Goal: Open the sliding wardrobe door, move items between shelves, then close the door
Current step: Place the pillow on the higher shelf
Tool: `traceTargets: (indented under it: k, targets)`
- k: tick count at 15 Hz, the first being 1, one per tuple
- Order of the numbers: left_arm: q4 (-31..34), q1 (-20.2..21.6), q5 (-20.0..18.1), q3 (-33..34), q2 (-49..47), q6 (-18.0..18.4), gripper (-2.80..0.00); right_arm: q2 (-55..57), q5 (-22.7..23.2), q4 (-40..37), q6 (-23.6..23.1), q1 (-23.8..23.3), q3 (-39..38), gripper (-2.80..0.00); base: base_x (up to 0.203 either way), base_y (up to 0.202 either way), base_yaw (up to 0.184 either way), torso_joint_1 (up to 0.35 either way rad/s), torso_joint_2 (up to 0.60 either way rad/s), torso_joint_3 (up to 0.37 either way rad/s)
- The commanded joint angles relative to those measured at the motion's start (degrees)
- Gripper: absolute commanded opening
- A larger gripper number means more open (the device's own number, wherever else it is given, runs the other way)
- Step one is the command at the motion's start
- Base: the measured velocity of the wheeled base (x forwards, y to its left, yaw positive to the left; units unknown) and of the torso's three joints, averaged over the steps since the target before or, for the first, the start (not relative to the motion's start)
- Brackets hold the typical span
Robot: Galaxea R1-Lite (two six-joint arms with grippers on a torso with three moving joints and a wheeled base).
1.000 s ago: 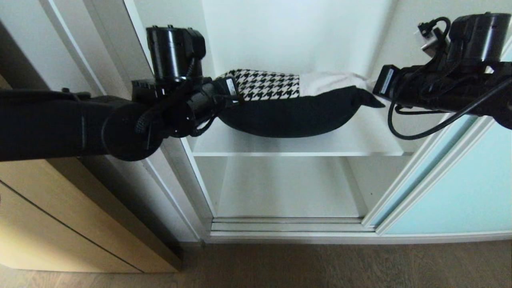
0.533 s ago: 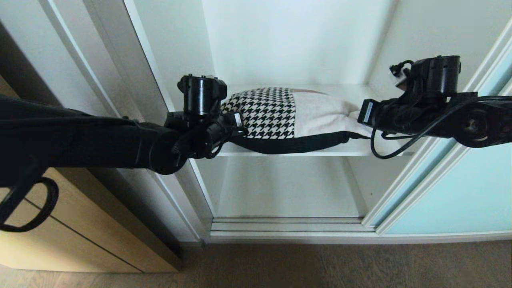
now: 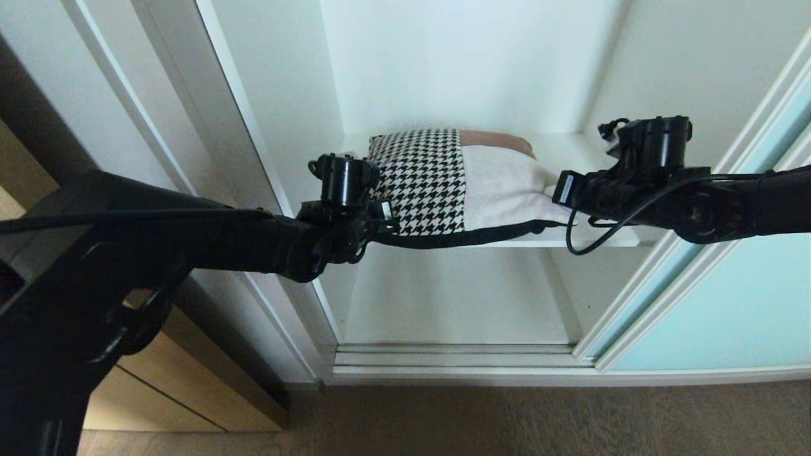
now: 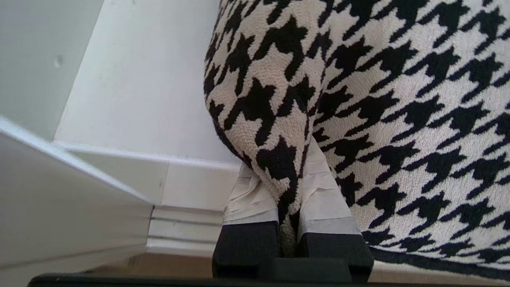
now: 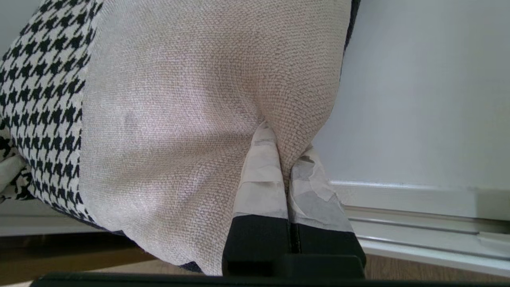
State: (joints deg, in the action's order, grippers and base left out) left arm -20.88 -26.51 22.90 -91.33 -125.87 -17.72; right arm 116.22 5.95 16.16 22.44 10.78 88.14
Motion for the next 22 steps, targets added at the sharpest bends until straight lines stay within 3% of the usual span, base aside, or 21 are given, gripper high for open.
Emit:
traceTargets:
  k: [1,9,12,19,22]
  targets:
    - [-0.1,0.9,0.4,-2.6,-2.4,-0.1,-2.80,1.9,0.0,0.5,0.2,0.0,0.3,-2.80,0.000,0.000,0.000,0.000,0.00,0.000]
    - [0.0,2.7,2.7,-15.9,-9.9,2.3,-2.80,5.2,-0.9,8.3,-0.6,0.0,2.3,-2.80,0.000,0.000,0.000,0.000,0.00,0.000]
    - [0.0,2.7,4.7,-17.4,-13.1,3.0,-2.80,7.3,-2.8,8.8,-0.6,-0.1,4.5,-2.80,0.000,0.000,0.000,0.000,0.00,0.000]
    - [-1.1,3.3,4.5,-19.3,-13.5,3.6,-2.80,12.9,-5.1,8.9,-2.1,-0.1,10.0,-2.80,0.000,0.000,0.000,0.000,0.00,0.000]
    - [-6.1,3.3,4.6,-19.3,-13.7,7.1,-2.80,13.3,-5.2,9.1,-3.3,-0.1,12.3,-2.80,0.000,0.000,0.000,0.000,0.00,0.000]
